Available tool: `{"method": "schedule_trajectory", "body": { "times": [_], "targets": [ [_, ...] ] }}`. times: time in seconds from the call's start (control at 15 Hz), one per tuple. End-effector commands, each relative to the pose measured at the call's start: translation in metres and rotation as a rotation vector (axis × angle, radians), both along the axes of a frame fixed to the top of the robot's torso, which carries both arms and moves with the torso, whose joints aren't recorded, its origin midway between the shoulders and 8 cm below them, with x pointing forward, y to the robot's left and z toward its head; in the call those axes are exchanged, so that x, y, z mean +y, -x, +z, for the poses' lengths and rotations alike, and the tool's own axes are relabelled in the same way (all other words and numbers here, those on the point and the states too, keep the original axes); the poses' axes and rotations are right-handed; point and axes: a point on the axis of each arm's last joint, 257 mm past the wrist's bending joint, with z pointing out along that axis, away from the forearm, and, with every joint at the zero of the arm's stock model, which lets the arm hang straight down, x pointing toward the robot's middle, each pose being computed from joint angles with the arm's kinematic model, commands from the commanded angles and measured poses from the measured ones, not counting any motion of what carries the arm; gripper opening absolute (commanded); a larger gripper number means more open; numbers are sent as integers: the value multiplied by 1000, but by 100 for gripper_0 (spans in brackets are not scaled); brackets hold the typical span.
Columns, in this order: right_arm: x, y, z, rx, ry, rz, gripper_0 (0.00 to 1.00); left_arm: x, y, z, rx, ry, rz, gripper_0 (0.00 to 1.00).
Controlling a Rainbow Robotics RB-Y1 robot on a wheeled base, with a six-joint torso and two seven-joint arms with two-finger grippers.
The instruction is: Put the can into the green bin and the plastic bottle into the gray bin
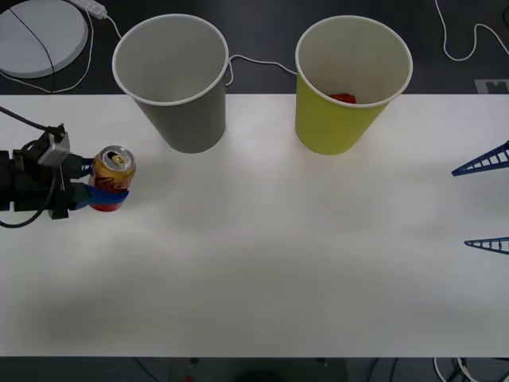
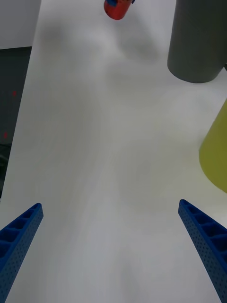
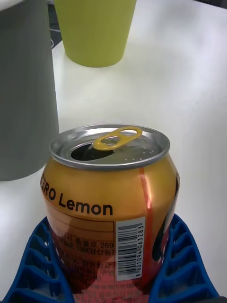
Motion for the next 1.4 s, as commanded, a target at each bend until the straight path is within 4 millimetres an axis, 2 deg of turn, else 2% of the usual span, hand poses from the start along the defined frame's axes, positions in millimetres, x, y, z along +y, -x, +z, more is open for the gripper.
{"method": "schedule_trajectory", "body": {
  "times": [0.07,0.4,0.6,0.73,0.87,1.4],
  "targets": [
    [0,0,0,0,0,0,100,3,18,19,45,-90,4,2],
    [0,0,0,0,0,0,100,12,28,52,103,-199,80,3],
    [0,0,0,0,0,0,100,3,31,78,137,-239,97,3],
    [0,0,0,0,0,0,100,-10,33,102,154,-249,86,3],
    [0,0,0,0,0,0,100,-29,34,116,184,-270,76,3],
    [0,0,0,0,0,0,100,-110,17,185,242,-345,100,4]
  ]
}}
